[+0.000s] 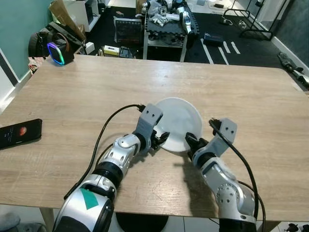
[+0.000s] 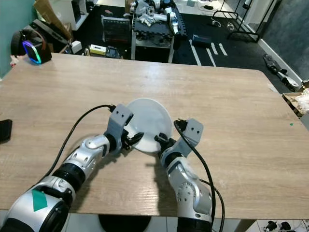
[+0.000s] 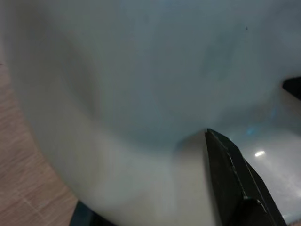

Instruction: Setting the table

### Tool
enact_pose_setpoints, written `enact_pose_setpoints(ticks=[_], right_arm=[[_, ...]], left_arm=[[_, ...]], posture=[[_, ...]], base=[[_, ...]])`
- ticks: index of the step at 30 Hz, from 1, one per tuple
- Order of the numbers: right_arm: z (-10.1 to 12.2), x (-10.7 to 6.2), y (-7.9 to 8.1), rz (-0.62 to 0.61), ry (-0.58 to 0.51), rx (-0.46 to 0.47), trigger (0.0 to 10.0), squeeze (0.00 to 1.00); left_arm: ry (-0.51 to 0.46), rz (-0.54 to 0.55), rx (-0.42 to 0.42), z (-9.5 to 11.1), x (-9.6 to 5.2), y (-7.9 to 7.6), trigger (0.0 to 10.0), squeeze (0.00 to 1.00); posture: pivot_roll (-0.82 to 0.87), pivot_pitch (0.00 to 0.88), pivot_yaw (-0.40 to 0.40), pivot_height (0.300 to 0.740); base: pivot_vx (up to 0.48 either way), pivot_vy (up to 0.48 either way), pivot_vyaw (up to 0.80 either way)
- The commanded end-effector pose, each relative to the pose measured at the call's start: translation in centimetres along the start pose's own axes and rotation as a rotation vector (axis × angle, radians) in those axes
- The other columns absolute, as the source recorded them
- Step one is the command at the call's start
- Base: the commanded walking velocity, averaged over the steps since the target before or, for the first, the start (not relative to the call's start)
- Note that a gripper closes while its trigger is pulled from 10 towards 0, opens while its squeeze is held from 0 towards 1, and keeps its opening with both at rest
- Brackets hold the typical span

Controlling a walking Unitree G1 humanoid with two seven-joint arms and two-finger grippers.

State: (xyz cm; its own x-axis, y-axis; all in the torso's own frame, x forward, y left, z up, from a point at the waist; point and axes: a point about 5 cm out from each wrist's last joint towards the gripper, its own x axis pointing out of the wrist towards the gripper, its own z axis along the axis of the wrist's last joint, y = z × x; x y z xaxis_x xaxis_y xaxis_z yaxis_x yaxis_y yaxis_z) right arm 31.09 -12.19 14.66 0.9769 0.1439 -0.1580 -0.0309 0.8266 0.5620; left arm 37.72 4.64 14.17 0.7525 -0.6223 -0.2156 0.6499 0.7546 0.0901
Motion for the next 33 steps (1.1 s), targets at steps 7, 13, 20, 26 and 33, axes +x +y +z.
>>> enact_pose_setpoints(ticks=[7,13,20,26,33], right_arm=[[-0.6,0.3,1.1,0.038,-0.026,0.014,0.0,0.0],[0.8,0.6,0.3,-0.026,-0.104,-0.037,0.0,0.0],[5.3,-0.6,0.0,-0.004,-0.331,-0.061,10.0,0.0],[8.5,-2.6,-0.6,0.0,-0.489,-0.116,10.0,0.0],[9.0,-3.0,-0.6,0.005,-0.516,-0.145,10.0,0.0]], left_arm=[[-0.297,-0.105,0.013,5.8,-1.8,0.0,10.0,0.0],[-0.39,-0.186,0.049,7.3,-5.5,-1.8,10.0,0.0],[-0.293,0.02,-0.015,2.9,-8.4,-1.3,10.0,0.0],[-0.351,0.284,-0.104,2.9,-11.0,1.0,10.0,0.0],[-0.326,0.321,-0.117,3.1,-11.7,1.0,10.0,0.0]], posture=[[-0.16,0.055,0.021,0.74],[-0.14,0.035,0.028,0.74],[-0.12,0.018,0.044,0.74],[-0.11,0.004,0.05,0.74],[-0.11,0.0,0.051,0.74]], base=[[0.0,0.0,0.0],[0.0,0.0,0.0],[0.0,0.0,0.0],[0.0,0.0,0.0],[0.0,0.0,0.0]])
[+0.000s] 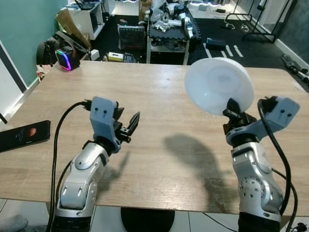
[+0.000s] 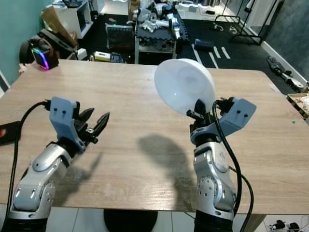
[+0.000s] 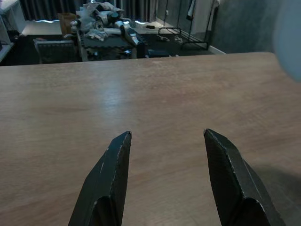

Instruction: Setting the table

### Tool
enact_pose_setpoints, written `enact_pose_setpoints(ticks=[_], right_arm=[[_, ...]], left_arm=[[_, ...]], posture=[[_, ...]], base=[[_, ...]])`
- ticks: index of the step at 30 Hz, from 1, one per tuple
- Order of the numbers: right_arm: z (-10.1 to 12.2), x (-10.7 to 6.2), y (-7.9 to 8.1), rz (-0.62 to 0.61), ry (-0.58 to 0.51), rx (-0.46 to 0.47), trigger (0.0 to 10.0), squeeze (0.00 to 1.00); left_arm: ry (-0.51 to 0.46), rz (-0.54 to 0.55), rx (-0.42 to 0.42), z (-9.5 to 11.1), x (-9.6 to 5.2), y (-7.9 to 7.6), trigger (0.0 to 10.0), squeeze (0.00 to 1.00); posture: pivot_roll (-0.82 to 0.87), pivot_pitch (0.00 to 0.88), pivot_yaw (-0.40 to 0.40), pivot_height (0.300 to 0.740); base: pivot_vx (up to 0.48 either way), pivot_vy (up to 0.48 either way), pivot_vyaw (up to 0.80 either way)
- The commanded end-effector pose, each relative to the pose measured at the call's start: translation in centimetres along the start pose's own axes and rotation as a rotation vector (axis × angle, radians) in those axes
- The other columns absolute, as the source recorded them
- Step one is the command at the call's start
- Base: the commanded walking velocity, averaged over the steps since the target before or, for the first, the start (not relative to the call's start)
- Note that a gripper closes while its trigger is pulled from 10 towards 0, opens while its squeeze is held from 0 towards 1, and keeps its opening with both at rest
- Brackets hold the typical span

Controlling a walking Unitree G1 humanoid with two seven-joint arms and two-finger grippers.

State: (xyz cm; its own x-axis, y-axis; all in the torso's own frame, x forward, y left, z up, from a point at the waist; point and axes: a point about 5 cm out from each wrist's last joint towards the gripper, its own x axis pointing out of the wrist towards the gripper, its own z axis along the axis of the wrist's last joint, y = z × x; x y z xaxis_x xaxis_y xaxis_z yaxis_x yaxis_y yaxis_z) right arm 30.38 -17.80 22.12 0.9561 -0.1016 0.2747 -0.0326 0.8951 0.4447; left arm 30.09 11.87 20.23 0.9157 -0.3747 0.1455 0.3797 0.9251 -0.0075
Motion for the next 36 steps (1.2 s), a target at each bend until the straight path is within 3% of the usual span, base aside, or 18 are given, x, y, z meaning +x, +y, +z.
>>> enact_pose_setpoints(ticks=[1,7,13,24,36], right_arm=[[0.2,-0.4,-0.3,-0.004,-0.014,-0.016,10.0,0.0],[0.4,-1.3,-1.7,-0.083,-0.023,-0.051,10.0,0.0],[-0.5,-1.6,-2.3,-0.116,-0.003,-0.056,10.0,0.0],[-0.9,-1.5,-2.2,-0.107,0.016,-0.058,10.0,0.0],[-1.2,-1.5,-2.3,-0.108,0.027,-0.06,10.0,0.0]], left_arm=[[0.039,0.015,0.01,-0.5,-0.4,0.1,10.0,0.0],[0.104,0.109,0.105,-1.6,-0.5,1.1,10.0,0.0],[0.096,0.217,0.052,-1.4,-0.2,2.1,10.0,0.0],[0.074,0.229,0.029,-1.0,0.0,1.9,10.0,0.0],[0.067,0.225,0.023,-0.9,0.1,1.7,10.0,0.0]], posture=[[-0.11,0.0,0.054,0.74],[-0.12,0.0,0.065,0.74],[-0.12,0.0,0.065,0.74],[-0.12,0.0,0.058,0.74],[-0.13,0.0,0.061,0.74]], base=[[0.0,0.0,0.0],[0.0,0.0,0.0],[0.0,0.0,0.0],[0.0,0.0,0.0],[-0.281,0.0,0.0]])
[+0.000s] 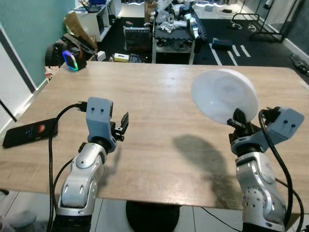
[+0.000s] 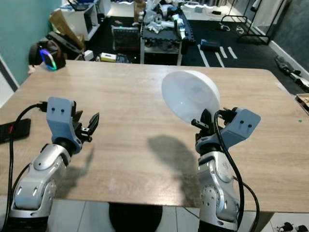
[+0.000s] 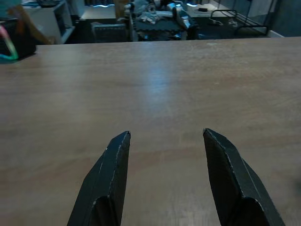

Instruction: Setting the table

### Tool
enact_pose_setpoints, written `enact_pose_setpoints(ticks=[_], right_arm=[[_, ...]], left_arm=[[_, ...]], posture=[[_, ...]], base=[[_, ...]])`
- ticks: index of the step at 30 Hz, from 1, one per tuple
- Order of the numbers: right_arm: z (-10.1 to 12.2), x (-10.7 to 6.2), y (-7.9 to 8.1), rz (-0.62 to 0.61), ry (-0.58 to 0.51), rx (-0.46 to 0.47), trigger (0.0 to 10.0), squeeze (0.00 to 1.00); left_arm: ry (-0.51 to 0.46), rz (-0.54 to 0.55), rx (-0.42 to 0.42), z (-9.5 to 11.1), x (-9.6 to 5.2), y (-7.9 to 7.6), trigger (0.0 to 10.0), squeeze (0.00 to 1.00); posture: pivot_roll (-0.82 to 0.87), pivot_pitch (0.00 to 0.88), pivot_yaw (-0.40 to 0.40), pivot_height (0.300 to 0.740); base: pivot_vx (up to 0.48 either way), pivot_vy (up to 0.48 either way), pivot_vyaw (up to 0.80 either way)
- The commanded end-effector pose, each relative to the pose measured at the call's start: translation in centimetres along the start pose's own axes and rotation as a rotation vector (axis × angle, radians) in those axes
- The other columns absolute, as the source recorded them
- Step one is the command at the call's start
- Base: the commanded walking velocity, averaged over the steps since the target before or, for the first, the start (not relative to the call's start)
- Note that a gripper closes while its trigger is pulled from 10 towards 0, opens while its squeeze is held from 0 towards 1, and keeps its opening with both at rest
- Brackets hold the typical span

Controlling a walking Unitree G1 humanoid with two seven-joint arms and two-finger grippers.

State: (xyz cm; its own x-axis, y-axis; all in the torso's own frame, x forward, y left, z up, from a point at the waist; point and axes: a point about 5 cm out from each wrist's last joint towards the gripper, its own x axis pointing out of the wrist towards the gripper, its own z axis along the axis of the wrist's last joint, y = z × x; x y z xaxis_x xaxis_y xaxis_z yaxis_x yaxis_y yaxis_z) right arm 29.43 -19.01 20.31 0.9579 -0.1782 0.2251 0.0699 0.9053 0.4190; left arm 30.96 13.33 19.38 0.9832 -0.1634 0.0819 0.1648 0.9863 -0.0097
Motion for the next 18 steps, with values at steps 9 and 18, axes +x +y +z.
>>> enact_pose_setpoints(ticks=[9,18], right_arm=[[-0.66,-0.09,-0.28,-0.013,0.019,-0.007,10.0,0.0],[-0.72,-0.11,-0.36,-0.01,0.021,-0.011,10.0,0.0]], left_arm=[[0.002,0.004,-0.004,0.09,0.09,0.07,10.0,0.0],[0.003,0.003,-0.005,0.09,0.16,-0.1,10.0,0.0]], posture=[[-0.13,0.0,0.06,0.74],[-0.13,0.0,0.062,0.74]], base=[[-0.295,0.0,0.0],[-0.295,0.0,0.0]])
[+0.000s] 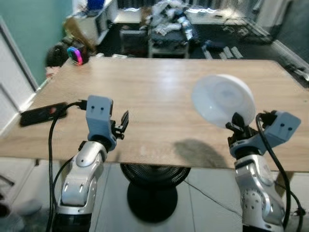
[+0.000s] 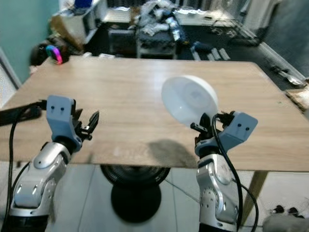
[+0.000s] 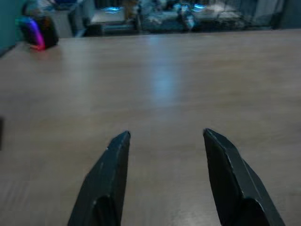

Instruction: Setting the table

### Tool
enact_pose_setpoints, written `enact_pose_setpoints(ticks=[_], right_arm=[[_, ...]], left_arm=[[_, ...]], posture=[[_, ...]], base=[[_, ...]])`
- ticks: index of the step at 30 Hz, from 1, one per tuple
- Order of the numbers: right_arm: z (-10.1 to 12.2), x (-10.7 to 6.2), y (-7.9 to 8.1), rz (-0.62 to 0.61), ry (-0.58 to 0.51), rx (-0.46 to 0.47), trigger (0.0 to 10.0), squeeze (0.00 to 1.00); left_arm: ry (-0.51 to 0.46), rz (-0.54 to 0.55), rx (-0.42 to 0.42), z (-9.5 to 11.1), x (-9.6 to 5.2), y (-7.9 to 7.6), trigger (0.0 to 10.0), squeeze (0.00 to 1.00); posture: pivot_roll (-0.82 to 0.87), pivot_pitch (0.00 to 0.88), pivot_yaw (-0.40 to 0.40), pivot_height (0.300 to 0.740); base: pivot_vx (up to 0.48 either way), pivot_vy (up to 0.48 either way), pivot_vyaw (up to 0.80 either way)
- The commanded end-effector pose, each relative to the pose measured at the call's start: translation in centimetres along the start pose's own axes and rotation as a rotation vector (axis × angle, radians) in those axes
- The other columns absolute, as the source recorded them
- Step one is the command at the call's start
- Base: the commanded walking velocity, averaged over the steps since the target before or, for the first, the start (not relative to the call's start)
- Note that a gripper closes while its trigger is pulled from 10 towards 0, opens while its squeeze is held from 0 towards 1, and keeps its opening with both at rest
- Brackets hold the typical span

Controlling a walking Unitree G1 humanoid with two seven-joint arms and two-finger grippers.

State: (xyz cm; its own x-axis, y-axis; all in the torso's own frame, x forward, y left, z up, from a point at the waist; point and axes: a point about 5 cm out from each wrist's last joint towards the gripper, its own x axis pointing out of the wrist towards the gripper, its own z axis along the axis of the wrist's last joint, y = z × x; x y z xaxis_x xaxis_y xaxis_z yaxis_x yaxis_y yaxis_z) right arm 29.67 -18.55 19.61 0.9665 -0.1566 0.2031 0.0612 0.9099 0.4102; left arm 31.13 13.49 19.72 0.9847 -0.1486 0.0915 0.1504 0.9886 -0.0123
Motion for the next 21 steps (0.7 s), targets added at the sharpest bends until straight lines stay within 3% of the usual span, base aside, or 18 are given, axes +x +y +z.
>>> enact_pose_setpoints(ticks=[1,16,21], right_arm=[[0.13,-0.12,-0.49,-0.021,-0.009,-0.004,10.0,0.0],[0.02,-0.08,-0.44,-0.015,-0.009,-0.006,10.0,0.0],[-0.18,0.02,-0.15,0.0,-0.001,-0.001,10.0,0.0]], left_arm=[[0.012,-0.012,-0.004,-0.23,-0.01,-0.29,10.0,0.0],[0.011,-0.017,-0.006,-0.22,0.13,-0.4,10.0,0.0],[0.012,-0.019,-0.01,-0.2,0.25,-0.37,10.0,0.0]], posture=[[-0.13,0.0,0.062,0.74],[-0.13,0.0,0.064,0.74],[-0.13,0.0,0.068,0.74]], base=[[-0.296,0.0,0.0],[-0.294,0.0,0.0],[0.0,0.0,-0.16]])
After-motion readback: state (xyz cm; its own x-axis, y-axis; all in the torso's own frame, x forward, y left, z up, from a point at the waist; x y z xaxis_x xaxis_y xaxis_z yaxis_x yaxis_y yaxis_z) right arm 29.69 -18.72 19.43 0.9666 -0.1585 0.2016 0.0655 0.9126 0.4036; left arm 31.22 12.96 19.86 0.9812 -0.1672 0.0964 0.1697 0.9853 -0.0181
